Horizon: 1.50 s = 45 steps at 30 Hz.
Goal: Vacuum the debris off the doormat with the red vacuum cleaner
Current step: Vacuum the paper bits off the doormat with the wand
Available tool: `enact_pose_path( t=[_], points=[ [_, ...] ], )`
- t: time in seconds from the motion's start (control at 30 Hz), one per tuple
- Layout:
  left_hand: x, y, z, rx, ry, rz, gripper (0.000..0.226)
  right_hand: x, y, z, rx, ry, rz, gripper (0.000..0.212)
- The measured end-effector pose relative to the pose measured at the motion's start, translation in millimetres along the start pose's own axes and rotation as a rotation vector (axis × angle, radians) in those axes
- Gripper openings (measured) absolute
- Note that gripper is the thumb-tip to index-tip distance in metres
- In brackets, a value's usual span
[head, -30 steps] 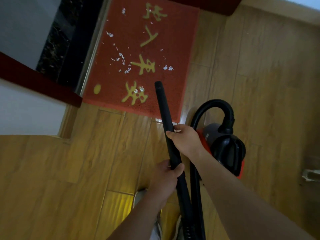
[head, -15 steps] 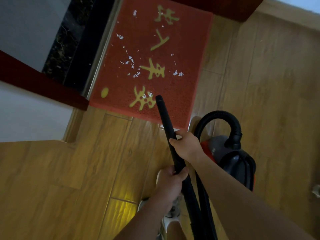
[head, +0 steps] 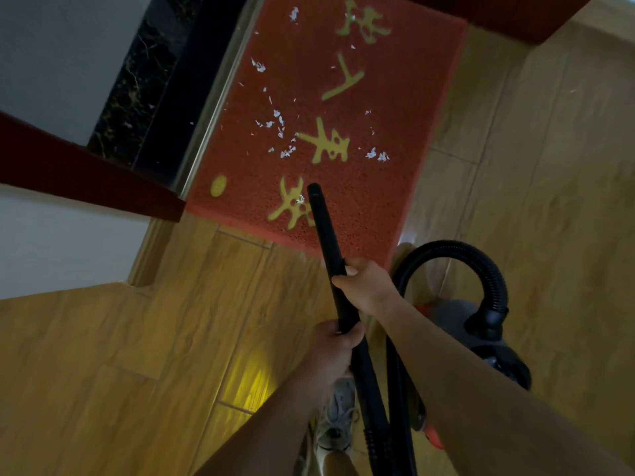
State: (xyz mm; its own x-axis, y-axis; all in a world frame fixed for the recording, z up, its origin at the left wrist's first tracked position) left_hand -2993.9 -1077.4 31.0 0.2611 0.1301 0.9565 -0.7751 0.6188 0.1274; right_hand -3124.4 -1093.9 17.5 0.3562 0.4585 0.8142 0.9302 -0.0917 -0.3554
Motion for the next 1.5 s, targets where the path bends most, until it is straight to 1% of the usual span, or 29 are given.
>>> enact_pose_path(
  t=[0.1, 0.3, 0.5, 0.6, 0.8, 1.07, 1.23, 1.43, 1.5],
  points=[
    [-7.1, -3.6, 14.4, -0.014, -0.031, -0.019, 0.028, -9.6, -2.3, -7.9, 0.064, -0.021, -0.015, 0.027],
    [-24.2, -15.4, 26.1, 0.057, -0.079, -0.076, 0.037, -23.0, 0.4, -14.1, 0.113, -0.005, -0.010, 0.019],
    [-30.0, -19.2, 21.3, 0.032, -0.037, -0.123, 0.028, -20.8, 4.3, -5.7, 0.143, 0.046, 0.038, 0.024],
    [-33.3, -19.9, 20.5, 0.045, -0.058, -0.122, 0.029, -21.5, 6.1, -1.0, 0.119, 0.078, 0.047, 0.025],
    [-41.2, -21.9, 21.3, 0.077, -0.065, -0.094, 0.026, -30.9, 14.0, 2.8, 0.134, 0.072, 0.057, 0.026],
    [-54.9, -18.6, 12.7, 0.096, -0.037, -0.091, 0.034, -44.1, 17.2, 18.8, 0.130, 0.055, 0.067, 0.025],
    [-57.1, -17.5, 10.4, 0.123, -0.020, -0.089, 0.030, -46.0, 17.4, 23.7, 0.119, -0.003, 0.078, 0.027],
    [-58.7, -16.7, 21.0, 0.126, -0.005, -0.071, 0.024, -53.2, 14.5, 19.9, 0.096, -0.007, 0.093, 0.025],
    [-59.3, -18.0, 23.7, 0.135, -0.012, -0.069, 0.027, -56.1, 15.1, 16.2, 0.111, -0.018, 0.072, 0.025]
  ],
)
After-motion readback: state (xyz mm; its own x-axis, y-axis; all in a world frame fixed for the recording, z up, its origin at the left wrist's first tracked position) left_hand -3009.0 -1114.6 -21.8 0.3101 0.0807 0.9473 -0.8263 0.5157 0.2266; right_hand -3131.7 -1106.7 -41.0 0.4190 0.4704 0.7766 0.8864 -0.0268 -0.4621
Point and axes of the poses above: each hand's wrist, its own x-axis away from the middle knuckle, its own y-axis out of the palm, z = x × y, the point moved 1 cm from there along -x, towards the middle knuckle, and after that the axes turned 5 degrees about -x, right-handed, at the moved point
